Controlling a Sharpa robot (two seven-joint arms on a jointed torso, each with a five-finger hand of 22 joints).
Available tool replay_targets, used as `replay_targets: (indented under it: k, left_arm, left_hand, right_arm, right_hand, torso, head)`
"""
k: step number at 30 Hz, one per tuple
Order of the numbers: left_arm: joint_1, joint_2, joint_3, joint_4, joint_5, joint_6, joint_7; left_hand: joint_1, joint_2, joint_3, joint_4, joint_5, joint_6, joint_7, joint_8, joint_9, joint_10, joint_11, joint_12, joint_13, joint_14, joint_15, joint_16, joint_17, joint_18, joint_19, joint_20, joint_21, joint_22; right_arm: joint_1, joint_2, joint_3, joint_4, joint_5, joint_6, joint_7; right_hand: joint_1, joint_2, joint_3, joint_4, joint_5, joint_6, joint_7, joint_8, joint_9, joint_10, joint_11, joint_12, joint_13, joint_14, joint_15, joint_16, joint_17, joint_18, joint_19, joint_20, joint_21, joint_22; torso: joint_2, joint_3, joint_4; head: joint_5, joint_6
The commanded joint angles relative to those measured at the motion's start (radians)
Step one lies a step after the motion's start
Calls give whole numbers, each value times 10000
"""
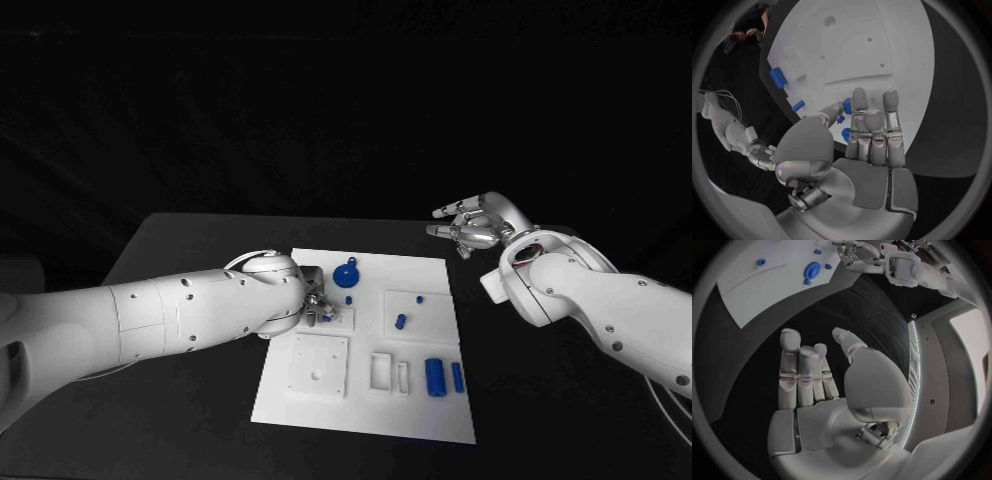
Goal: Assemble the parts on the task board
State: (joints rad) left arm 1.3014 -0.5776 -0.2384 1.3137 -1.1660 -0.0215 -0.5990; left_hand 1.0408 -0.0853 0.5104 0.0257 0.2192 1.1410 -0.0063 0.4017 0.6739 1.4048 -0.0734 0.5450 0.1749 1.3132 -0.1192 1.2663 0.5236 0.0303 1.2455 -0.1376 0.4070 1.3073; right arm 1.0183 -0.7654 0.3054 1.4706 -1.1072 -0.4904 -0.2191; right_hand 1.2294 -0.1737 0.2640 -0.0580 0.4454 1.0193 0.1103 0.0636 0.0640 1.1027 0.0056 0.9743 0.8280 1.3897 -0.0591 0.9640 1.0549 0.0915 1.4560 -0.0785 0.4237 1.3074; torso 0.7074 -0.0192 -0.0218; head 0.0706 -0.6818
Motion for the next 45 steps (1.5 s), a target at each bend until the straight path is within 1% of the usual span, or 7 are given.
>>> replay_targets:
  k: [1, 8, 10, 14, 30, 40, 45]
  left_arm:
    - [-18, 27, -6, -5, 25, 45, 44]
    - [-18, -91, -5, 34, 24, -73, -11]
    - [-18, -126, -5, 46, 23, -124, -21]
    - [-18, -197, -4, 63, -3, -214, -44]
    - [-13, -536, 60, 264, 100, -592, -31]
    - [190, -807, 650, 312, 1382, -508, 49]
    - [483, -811, 789, -39, 1835, 37, 85]
  left_hand:
    - [-83, -86, 896, -824, -434, -14, -127, -244, -219, -67, 53, -42, 26, 32, 28, -123, -12, -180, 42, 28, -91, 138]
    - [-441, -458, 40, 20, -1282, 49, -90, -482, -809, -364, 103, 132, 137, -41, 69, -290, -98, -230, 75, 63, -410, 118]
    - [-441, -428, -535, 281, -872, 73, -80, -447, -879, -402, 99, 200, 166, -48, 77, -290, -105, -234, 108, 68, -475, 132]
    - [-189, -476, -1105, 1044, -990, 66, -68, -368, -1114, -469, 120, 306, 176, -71, 85, -280, -133, -239, 189, 79, -677, 174]
    - [-217, -767, -1404, 1929, -1178, 59, -34, -208, -1288, -501, 150, 366, 139, -68, 99, -287, -194, -230, 286, 89, -822, 191]
    - [-88, -716, -1451, 1771, -1024, -131, 85, -494, -1523, -723, 244, 295, 100, -197, 171, -368, -236, -217, 207, 149, -921, 185]
    - [148, -497, -1413, 1056, -594, -406, 280, -1046, -2194, -998, 392, 37, -68, -316, 283, -406, -268, -151, 144, 262, -1085, 178]
  right_arm:
    - [-3, 6, 7, 2, 20, 129, 80]
    - [-6, -13, 7, -9, 39, 111, 83]
    - [-7, -16, 7, -10, 43, 112, 82]
    - [-12, -23, 7, -14, 50, 119, 78]
    - [-37, -44, 7, -15, 109, 83, 83]
    - [-48, -56, 8, -31, 177, 69, 87]
    - [-49, -58, 8, -50, 197, 82, 86]
  right_hand:
    - [-96, -18, 57, 5, 57, 62, 13, -13, -10, -85, -2, 34, -13, -79, -6, 13, -17, 104, -70, 6, -55, 446]
    - [-107, -23, 48, 18, 66, 50, 16, -13, -10, -91, 1, 30, -16, -88, -4, -3, -30, 106, -76, 8, -80, 441]
    - [-114, -21, 39, 30, 77, 42, 16, -13, -10, -90, 1, 30, -17, -90, -3, -7, -33, 107, -78, 9, -94, 437]
    - [8, -54, 56, -66, 51, 33, 20, -12, -10, -97, 0, 27, -19, -94, -5, -12, -37, 110, -80, 7, -115, 435]
    - [-32, -28, 19, -83, 71, 20, 24, -12, -10, -99, 7, 23, -25, -96, 0, -16, -41, 110, -82, 12, -115, 436]
    - [-49, -10, 10, -82, 86, 11, 25, -12, -10, -98, 7, 27, -25, -93, -1, -11, -39, 112, -75, 11, -114, 437]
    - [-49, -10, 10, -82, 86, 11, 25, -12, -10, -98, 7, 27, -25, -93, -1, -11, -39, 112, -75, 11, -114, 437]
  torso:
    - [-2, -6, -1]
    - [-4, -12, -2]
    - [-5, -10, -2]
    - [-2, -12, -3]
    - [-9, -6, -3]
    - [-1, 8, -10]
    - [1, 9, -12]
  head:
    - [5, 1]
    - [2, 14]
    - [-5, 19]
    - [-7, 15]
    - [15, 56]
    - [5, 145]
    - [-1, 211]
